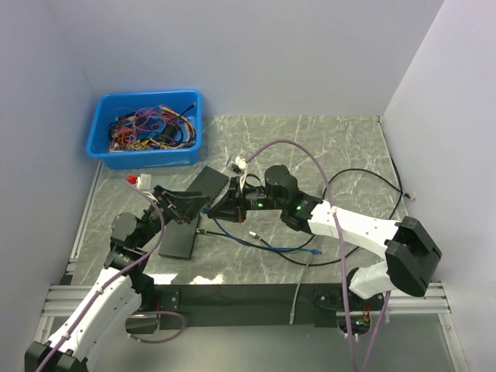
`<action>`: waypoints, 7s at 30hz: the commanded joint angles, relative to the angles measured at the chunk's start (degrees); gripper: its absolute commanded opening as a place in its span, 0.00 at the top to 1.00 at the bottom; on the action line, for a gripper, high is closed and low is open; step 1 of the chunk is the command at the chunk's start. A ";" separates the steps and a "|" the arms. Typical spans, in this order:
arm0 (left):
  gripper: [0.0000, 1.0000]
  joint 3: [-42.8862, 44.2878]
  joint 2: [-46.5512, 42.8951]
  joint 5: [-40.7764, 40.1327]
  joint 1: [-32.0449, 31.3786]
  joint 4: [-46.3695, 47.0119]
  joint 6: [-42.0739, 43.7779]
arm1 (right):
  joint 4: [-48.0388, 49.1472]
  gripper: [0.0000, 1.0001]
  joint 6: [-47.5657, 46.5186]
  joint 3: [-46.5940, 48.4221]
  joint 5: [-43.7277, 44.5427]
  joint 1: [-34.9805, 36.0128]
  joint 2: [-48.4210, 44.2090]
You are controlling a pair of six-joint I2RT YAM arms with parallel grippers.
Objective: Insert the plug into the switch port
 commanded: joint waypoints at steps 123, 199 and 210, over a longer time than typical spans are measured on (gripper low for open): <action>0.19 -4.83 21.09 -19.07 16.13 -26.77 -3.83 | -42.65 1.00 -5.99 39.58 40.57 22.47 41.79; 0.19 -12.39 14.59 -14.06 6.64 -31.95 -13.41 | -21.55 1.00 -2.65 14.01 52.86 16.76 23.87; 0.19 -11.69 15.81 -17.92 0.04 -28.35 -17.28 | -21.73 1.00 -4.58 5.22 52.27 15.70 15.78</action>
